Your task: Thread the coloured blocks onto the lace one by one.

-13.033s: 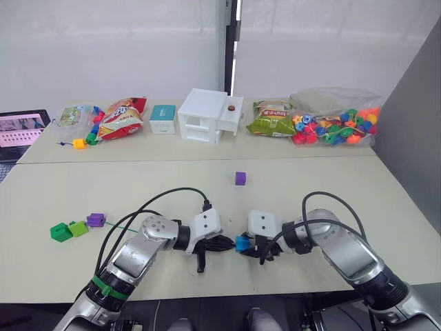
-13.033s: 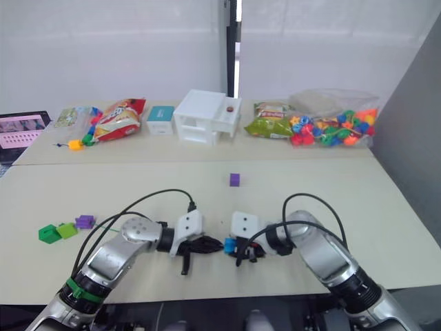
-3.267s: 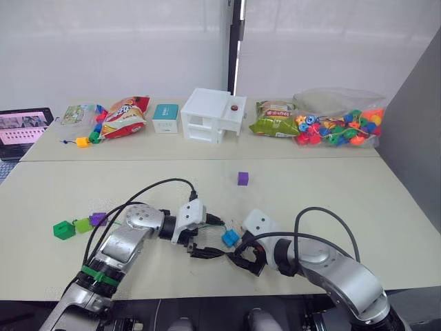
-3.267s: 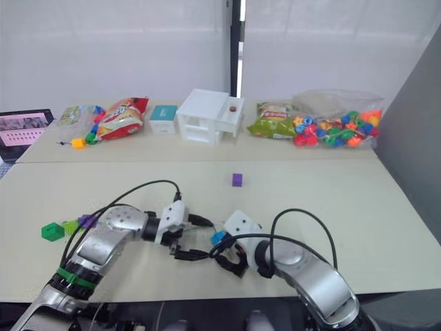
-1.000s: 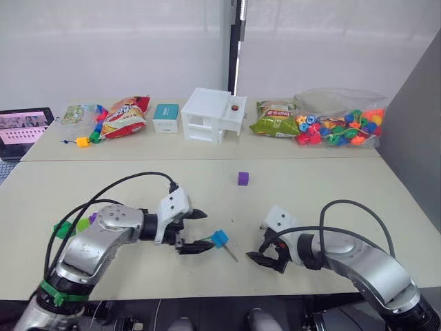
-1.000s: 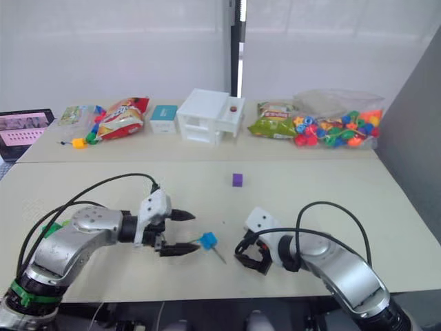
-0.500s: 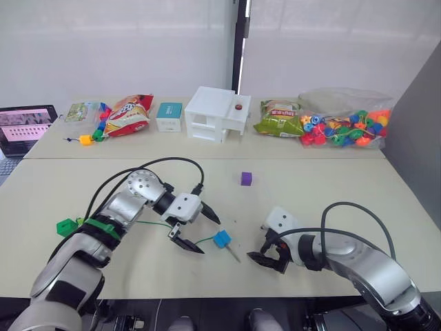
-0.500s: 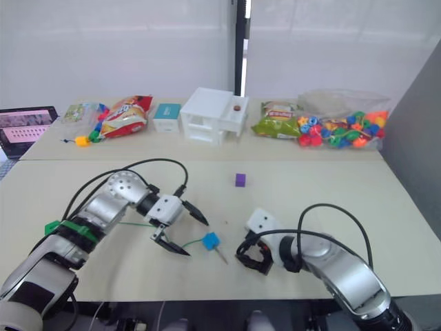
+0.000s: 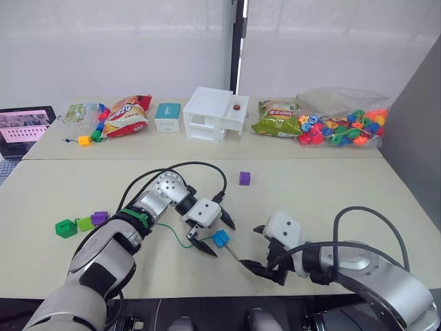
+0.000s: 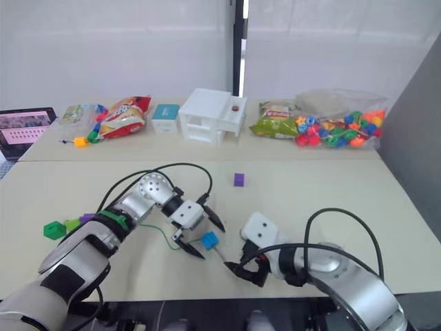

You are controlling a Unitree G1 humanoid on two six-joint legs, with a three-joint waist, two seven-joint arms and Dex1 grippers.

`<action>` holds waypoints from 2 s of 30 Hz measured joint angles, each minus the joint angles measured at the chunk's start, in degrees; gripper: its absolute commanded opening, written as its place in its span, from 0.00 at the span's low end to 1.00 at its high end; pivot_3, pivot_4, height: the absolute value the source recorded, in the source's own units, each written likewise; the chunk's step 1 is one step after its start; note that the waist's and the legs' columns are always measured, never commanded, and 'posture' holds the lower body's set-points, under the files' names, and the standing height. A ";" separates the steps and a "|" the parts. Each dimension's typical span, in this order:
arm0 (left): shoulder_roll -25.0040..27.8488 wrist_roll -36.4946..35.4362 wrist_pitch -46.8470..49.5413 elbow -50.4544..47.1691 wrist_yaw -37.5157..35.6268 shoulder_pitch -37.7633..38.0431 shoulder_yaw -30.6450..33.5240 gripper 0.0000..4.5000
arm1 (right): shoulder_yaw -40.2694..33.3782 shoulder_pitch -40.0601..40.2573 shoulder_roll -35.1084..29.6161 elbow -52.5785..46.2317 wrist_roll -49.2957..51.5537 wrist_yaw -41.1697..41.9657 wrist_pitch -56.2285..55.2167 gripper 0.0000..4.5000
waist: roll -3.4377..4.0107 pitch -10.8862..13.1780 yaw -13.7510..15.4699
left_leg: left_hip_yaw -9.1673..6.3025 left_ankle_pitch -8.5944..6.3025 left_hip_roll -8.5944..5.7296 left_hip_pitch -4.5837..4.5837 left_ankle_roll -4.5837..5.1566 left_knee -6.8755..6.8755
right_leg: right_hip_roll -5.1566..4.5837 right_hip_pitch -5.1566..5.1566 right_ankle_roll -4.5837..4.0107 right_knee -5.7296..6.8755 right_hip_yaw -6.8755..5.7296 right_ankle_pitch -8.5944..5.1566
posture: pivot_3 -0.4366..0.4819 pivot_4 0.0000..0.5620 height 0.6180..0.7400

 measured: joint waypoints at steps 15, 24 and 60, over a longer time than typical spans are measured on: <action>-1.81 2.05 -1.38 3.43 0.00 -0.94 1.79 0.29 | 3.25 0.46 -0.53 -0.01 -0.92 -3.47 0.23 1.00 | 0.00 0.00 -0.01 | -0.01 0.00 0.00 0.01 0.00 0.02 | 0.00 0.01 0.00 0.03 0.00 0.00 | 0.48 0.27 1.00; 0.46 3.73 8.85 -5.99 1.11 2.91 7.33 0.29 | 7.96 -1.30 0.69 1.83 -4.21 -6.40 0.12 1.00 | 0.00 0.00 -0.59 | -0.04 0.00 0.00 0.02 0.00 0.01 | 0.00 0.00 0.00 0.08 0.00 0.00 | 0.48 0.27 1.00; 21.06 9.31 30.61 -26.81 9.85 20.82 24.89 0.29 | 5.60 0.16 -12.22 19.04 -13.78 5.88 -22.92 0.00 | 0.01 -0.03 -0.74 | 0.01 0.02 0.04 0.24 -0.03 -0.02 | 0.01 0.11 0.00 0.10 0.00 0.00 | 0.48 0.27 1.00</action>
